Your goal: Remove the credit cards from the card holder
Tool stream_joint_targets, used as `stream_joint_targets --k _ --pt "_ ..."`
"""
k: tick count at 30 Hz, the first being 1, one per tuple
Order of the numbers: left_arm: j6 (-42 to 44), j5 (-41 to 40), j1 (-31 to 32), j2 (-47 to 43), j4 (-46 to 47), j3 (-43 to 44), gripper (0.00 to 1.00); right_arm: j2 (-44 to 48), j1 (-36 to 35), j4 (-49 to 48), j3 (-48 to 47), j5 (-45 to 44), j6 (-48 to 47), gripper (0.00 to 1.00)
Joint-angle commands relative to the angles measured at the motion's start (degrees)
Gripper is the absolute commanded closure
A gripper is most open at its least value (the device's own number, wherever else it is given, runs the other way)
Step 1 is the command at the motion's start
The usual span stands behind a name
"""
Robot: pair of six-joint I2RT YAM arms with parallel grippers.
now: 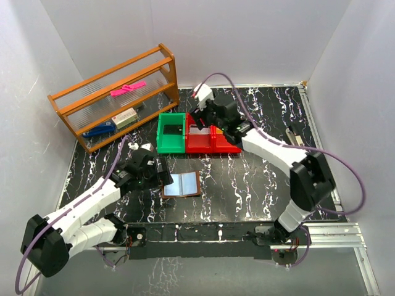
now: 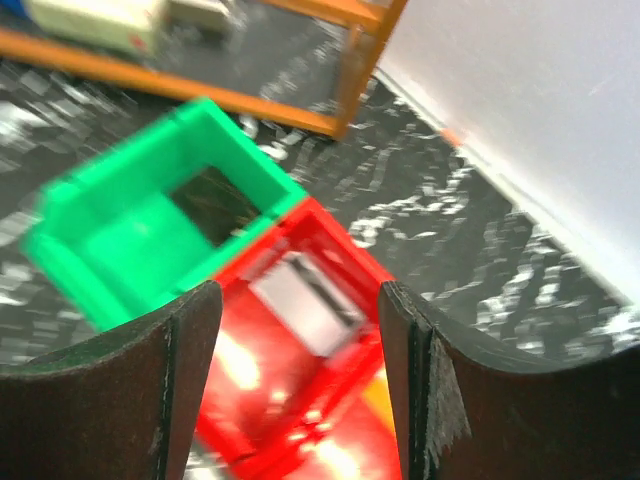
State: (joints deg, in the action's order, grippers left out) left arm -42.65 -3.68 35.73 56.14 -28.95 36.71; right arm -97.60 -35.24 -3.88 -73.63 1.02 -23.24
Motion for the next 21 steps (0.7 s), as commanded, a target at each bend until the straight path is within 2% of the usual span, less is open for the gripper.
stream_joint_targets --k 1,3,5,7,10,16,21 --pt "-0.3 3.0 -0.4 1.5 1.9 -0.7 0.01 6.9 0.1 5.9 5.3 9.1 38.0 0.39" --pt "-0.3 3.6 -0.4 2.2 2.3 -0.9 0.01 9.1 -0.2 4.1 12.4 18.2 48.0 0.47" --pt "-0.1 4.5 -0.4 2.7 3.1 -1.3 0.02 11.8 -0.7 -1.3 21.0 19.7 60.1 0.56" --pt "-0.2 5.6 -0.4 3.2 4.4 -2.0 0.04 14.5 -2.9 -3.6 26.7 18.7 66.9 0.57" --pt "-0.7 6.5 -0.4 3.9 5.8 -2.8 0.06 16.9 -7.1 -2.1 30.5 13.9 70.6 0.57" --pt "-1.1 7.3 -0.4 5.0 7.0 -3.2 0.15 15.0 -11.8 0.0 31.7 9.6 73.9 0.6" --pt "-0.4 9.4 -0.4 5.0 7.4 -2.5 0.34 13.3 -12.0 0.1 32.1 8.0 74.8 0.61"
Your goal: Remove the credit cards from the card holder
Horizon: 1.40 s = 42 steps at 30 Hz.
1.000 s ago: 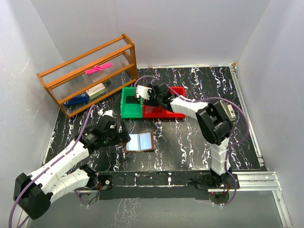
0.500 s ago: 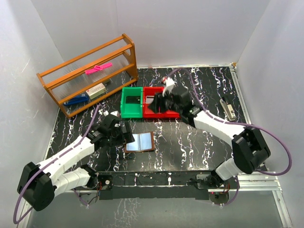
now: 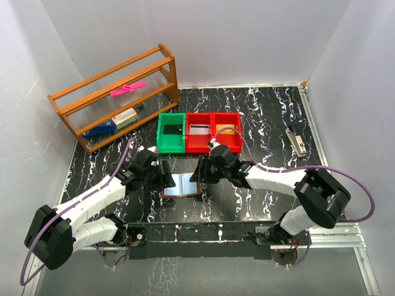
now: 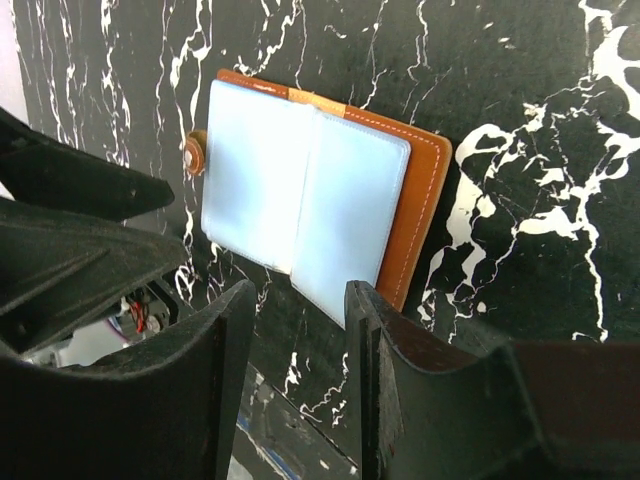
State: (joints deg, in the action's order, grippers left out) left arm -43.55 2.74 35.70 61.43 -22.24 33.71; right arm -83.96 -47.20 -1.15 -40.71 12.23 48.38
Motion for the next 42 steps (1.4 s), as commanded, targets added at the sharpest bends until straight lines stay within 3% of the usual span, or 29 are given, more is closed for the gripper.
stream_joint_targets --k 1,9,15,33,38,42 --pt "0.6 3.9 -0.4 -0.3 1.0 0.5 0.37 -0.8 -0.1 -2.6 -0.8 -3.4 3.4 0.61" --pt "1.8 7.7 -0.4 2.4 5.4 -1.9 0.47 -6.1 -0.1 -6.8 -0.1 -0.5 4.5 0.66" --pt "3.0 8.4 -0.4 9.1 7.0 -2.9 0.64 -7.0 -0.1 -8.2 0.7 -0.5 5.5 0.76" --pt "3.3 8.8 -0.4 9.7 8.7 -5.6 0.67 -13.7 -0.2 -23.7 -1.3 10.4 12.1 0.71" --pt "3.3 8.2 -0.4 8.8 8.1 -5.3 0.67 -13.7 -0.3 -19.9 -2.3 8.2 11.0 0.71" --pt "3.4 7.9 -0.4 7.9 7.2 -4.9 0.67 -11.4 -0.3 -11.2 -3.8 1.9 7.3 0.69"
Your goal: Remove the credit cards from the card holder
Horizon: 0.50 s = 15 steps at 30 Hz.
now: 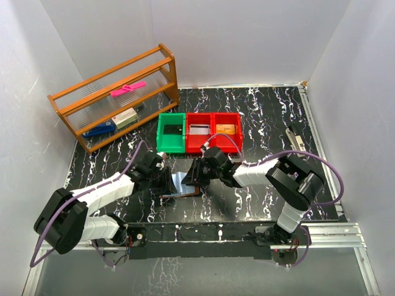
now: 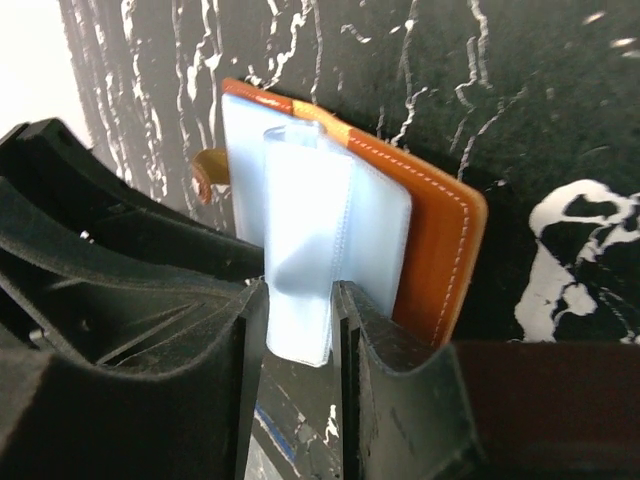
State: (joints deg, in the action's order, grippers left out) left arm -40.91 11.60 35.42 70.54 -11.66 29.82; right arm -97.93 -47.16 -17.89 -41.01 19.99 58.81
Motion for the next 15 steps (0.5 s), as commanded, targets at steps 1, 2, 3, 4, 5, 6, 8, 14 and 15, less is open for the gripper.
stream_joint_targets --k 1,2,3,4,5,6,8,14,15 --pt "0.7 -1.2 -0.1 -1.6 -3.6 -0.9 0.67 3.4 -0.4 8.1 -4.1 -7.8 -4.2 0.68" --pt "0.7 -1.4 -0.1 -1.9 -3.8 -0.8 0.67 4.0 -0.4 10.8 -4.8 -9.6 -5.6 0.66" --pt "0.7 -1.6 -0.1 -2.2 -3.9 -0.6 0.67 4.4 -0.3 13.3 -5.5 -11.0 -6.7 0.65" --pt "0.7 -1.9 -0.1 -2.5 -4.0 -0.4 0.67 4.6 -0.3 15.8 -6.2 -12.1 -7.9 0.63" --pt "0.7 -2.1 -0.1 -2.8 -4.1 -0.2 0.67 4.7 -0.4 17.6 -6.7 -12.6 -8.9 0.61" --pt "0.7 -2.3 -0.1 -3.0 -4.1 0.0 0.67 4.6 -0.4 18.7 -7.0 -12.4 -9.6 0.6" --pt "0.6 -2.4 -0.1 -3.5 -4.2 0.4 0.67 4.3 -0.4 19.1 -6.9 -10.9 -9.8 0.58" --pt "1.1 -2.5 -0.1 -3.2 -4.4 0.6 0.67 4.3 -0.8 17.1 -5.4 -9.2 -9.8 0.5" --pt "1.1 -2.5 -0.1 -3.0 -4.4 0.4 0.67 4.0 -0.8 17.0 -5.4 -8.9 -9.7 0.49"
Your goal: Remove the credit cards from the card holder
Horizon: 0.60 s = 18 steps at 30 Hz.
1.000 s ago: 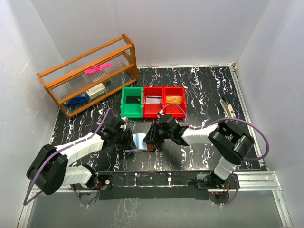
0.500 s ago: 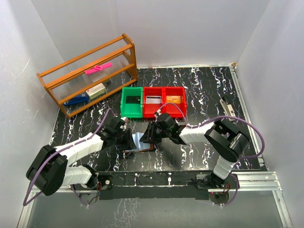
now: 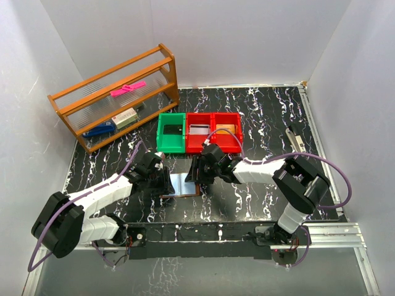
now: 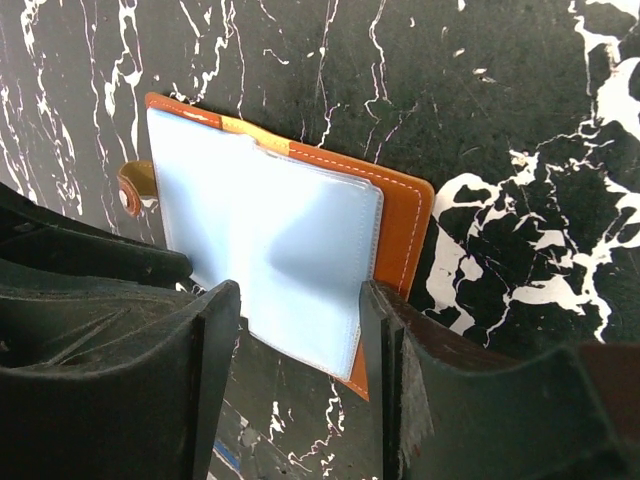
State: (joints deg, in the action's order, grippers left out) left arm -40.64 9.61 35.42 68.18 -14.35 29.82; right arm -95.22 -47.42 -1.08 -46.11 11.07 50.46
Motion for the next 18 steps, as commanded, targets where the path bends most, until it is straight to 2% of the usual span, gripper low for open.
stream_joint_targets --k 1,12,18 --pt "0.8 -0.4 -0.1 -0.7 -1.5 0.3 0.67 0.8 -0.6 0.1 -0.5 0.3 -1.3 0.49" --pt "0.9 0.1 -0.1 -0.7 -1.6 -0.2 0.68 -2.2 -1.0 -3.6 -0.1 3.0 1.6 0.53" --pt "1.0 0.1 -0.1 -0.9 -1.8 -0.1 0.68 -0.8 -1.6 -1.2 0.3 -2.3 3.7 0.53"
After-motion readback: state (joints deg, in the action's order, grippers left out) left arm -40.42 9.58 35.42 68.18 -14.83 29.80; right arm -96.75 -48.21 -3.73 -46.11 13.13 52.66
